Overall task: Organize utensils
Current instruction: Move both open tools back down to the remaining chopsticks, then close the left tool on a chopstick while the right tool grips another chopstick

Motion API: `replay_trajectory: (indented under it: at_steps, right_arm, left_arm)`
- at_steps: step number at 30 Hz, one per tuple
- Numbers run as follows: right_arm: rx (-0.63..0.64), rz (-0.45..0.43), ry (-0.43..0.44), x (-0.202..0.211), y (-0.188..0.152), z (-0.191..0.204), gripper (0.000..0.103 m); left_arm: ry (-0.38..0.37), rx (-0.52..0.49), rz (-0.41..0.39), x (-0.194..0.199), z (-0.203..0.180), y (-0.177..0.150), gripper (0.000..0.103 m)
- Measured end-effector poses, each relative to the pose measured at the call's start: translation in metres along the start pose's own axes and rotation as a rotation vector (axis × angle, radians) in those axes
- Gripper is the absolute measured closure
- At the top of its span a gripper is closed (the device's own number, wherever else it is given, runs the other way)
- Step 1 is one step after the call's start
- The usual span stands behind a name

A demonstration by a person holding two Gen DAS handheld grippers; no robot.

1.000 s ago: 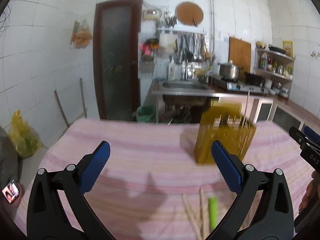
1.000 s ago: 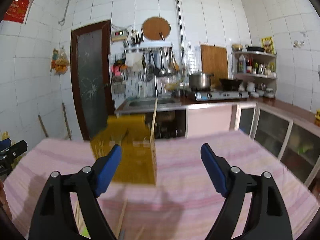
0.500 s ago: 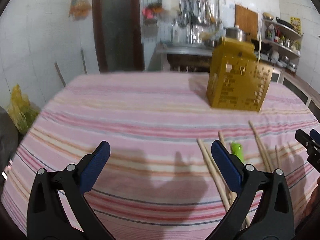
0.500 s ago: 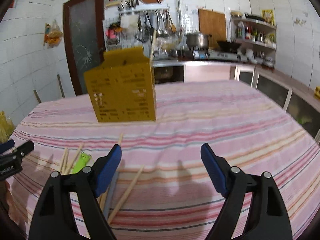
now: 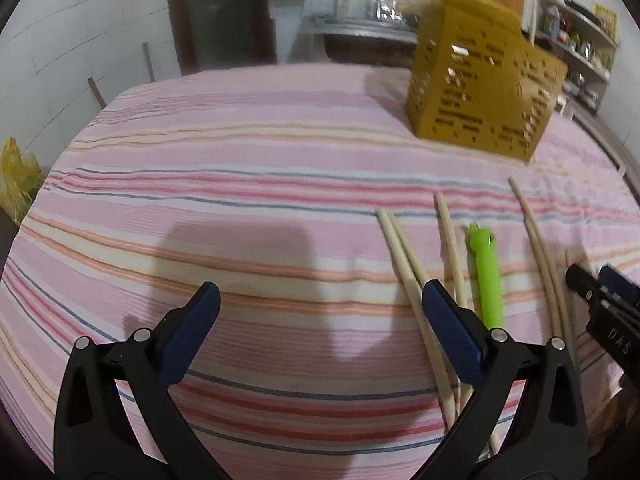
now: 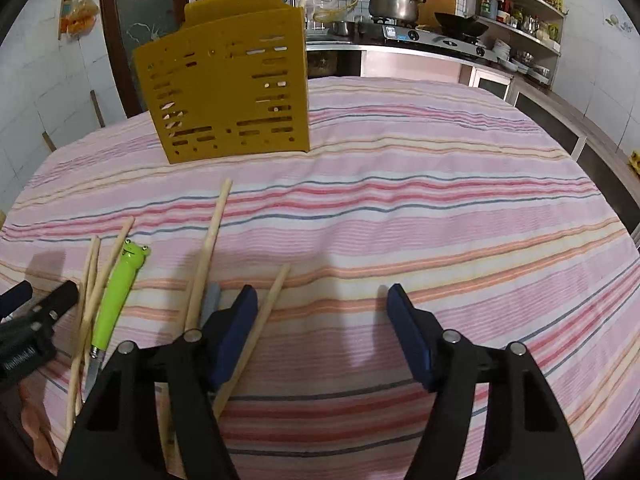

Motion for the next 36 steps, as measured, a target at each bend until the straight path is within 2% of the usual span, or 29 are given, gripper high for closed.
replay_trajectory:
  at_steps: [4,11,13,15,17,20,23,25,28,29,36]
  right_arm:
    - [0.021,0.003,-0.016,0.000,-0.002,0.004,0.036]
    - [0.019,0.007,-0.012,-0.002,0.001,0.003,0.036]
    - [0.019,0.008,-0.009,-0.002,0.001,0.002,0.037]
    - [0.015,0.009,0.000,-0.001,0.000,0.002,0.039]
    - [0.029,0.006,0.000,0.001,0.000,0.005,0.048]
    - [0.046,0.010,0.006,0.005,-0.002,0.010,0.060]
    - [0.064,0.026,0.009,0.004,-0.001,0.016,0.068]
    - [0.068,0.035,0.009,0.004,-0.001,0.018,0.073]
    - [0.072,0.054,0.001,0.004,0.001,0.023,0.080]
    - [0.073,0.060,-0.002,0.003,0.001,0.025,0.086]
    - [0.069,0.086,-0.035,-0.001,0.007,0.036,0.091]
  left_arm:
    - [0.022,-0.043,0.011,-0.003,-0.008,-0.001,0.006]
    - [0.019,-0.028,0.035,-0.009,-0.005,0.000,0.006]
    - [0.024,-0.037,0.031,-0.009,-0.007,0.000,0.008]
    - [0.018,-0.045,0.027,-0.008,-0.008,0.001,0.012]
    - [0.014,-0.054,0.019,-0.006,-0.010,0.001,0.016]
    - [0.016,-0.073,0.011,-0.004,-0.017,0.002,0.025]
    - [0.017,-0.091,0.019,-0.005,-0.024,0.006,0.038]
    - [0.001,-0.103,0.035,-0.005,-0.030,0.010,0.056]
    - [-0.012,-0.117,0.059,-0.008,-0.037,0.017,0.073]
    - [-0.016,-0.110,0.065,-0.009,-0.038,0.018,0.075]
    - [-0.043,-0.067,0.117,-0.020,-0.037,0.035,0.087]
Point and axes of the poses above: each gripper's, at about its wrist camera, not at the fingertips, and x roughly against the way its jaws point, z to its left, y to its top, the point moved 3 cm from there along -x, roughly the way its jaws point, and after that the axes turned 1 degree about z, right-handed, at the moved point
